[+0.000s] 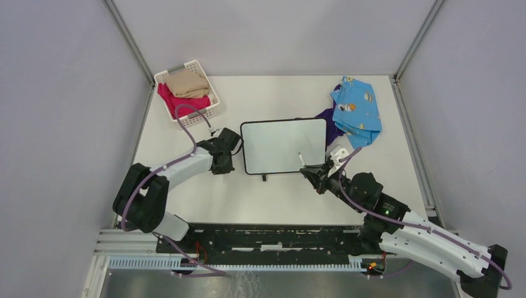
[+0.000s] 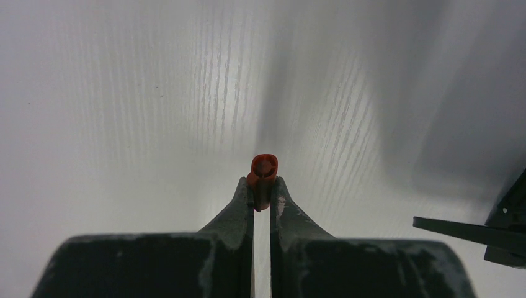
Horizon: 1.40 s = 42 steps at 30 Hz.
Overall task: Write a sentence on the whiteboard
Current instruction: Place the pen cap at the center of the board.
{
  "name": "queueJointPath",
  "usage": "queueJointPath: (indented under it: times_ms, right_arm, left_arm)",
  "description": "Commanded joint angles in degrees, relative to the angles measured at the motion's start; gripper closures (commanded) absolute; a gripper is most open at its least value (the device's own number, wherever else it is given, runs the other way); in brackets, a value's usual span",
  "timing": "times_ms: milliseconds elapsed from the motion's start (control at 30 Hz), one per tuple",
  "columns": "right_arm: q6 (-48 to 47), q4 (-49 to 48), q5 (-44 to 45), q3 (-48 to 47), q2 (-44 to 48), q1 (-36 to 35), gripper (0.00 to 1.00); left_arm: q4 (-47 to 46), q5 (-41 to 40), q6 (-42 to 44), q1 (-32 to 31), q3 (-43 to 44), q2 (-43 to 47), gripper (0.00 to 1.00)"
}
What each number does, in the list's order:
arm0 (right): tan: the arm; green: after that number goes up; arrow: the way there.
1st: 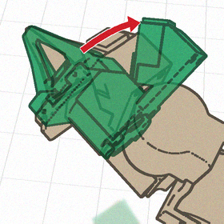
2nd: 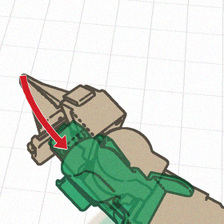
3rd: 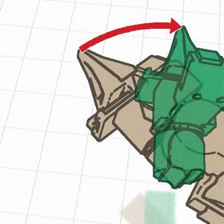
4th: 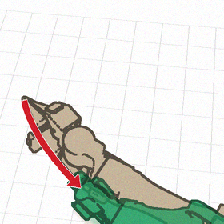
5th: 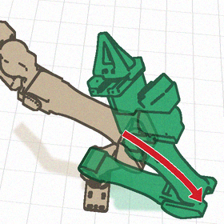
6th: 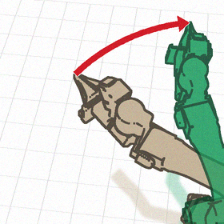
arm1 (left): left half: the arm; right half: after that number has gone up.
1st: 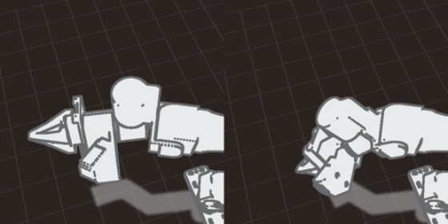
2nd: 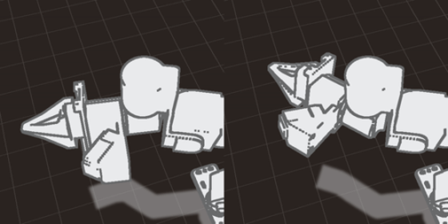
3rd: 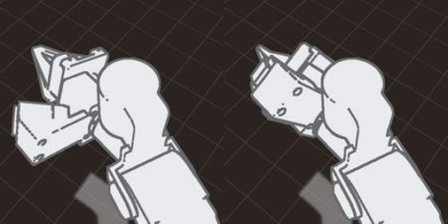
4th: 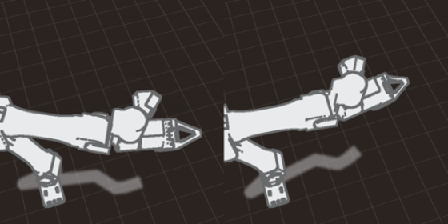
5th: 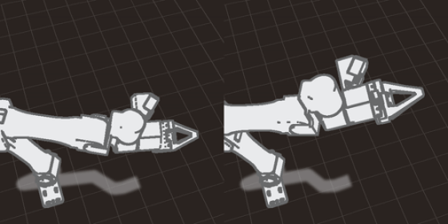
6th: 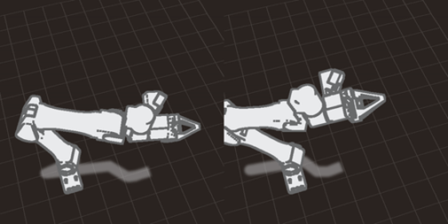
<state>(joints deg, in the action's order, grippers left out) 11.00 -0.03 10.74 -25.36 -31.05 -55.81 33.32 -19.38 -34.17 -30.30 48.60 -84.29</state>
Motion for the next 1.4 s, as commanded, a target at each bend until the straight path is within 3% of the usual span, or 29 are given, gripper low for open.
queueJointPath:
  times_ms: [0,467,1367]
  right_arm:
    - [-1.6,-0.1,2.1,-0.6,1.2,0.0,0.99]
    - [-1.7,-1.9,2.0,-0.2,-0.8,0.0,1.0]
    - [-1.3,-0.8,2.6,-0.3,0.8,0.0,1.0]
  left_arm:
    - [-4.6,1.6,1.7,1.0,1.2,-2.1,0.98]
    - [-5.3,4.0,0.7,1.2,0.4,-5.0,0.8]
    - [-4.6,3.0,-0.3,1.2,-0.2,-5.5,0.7]
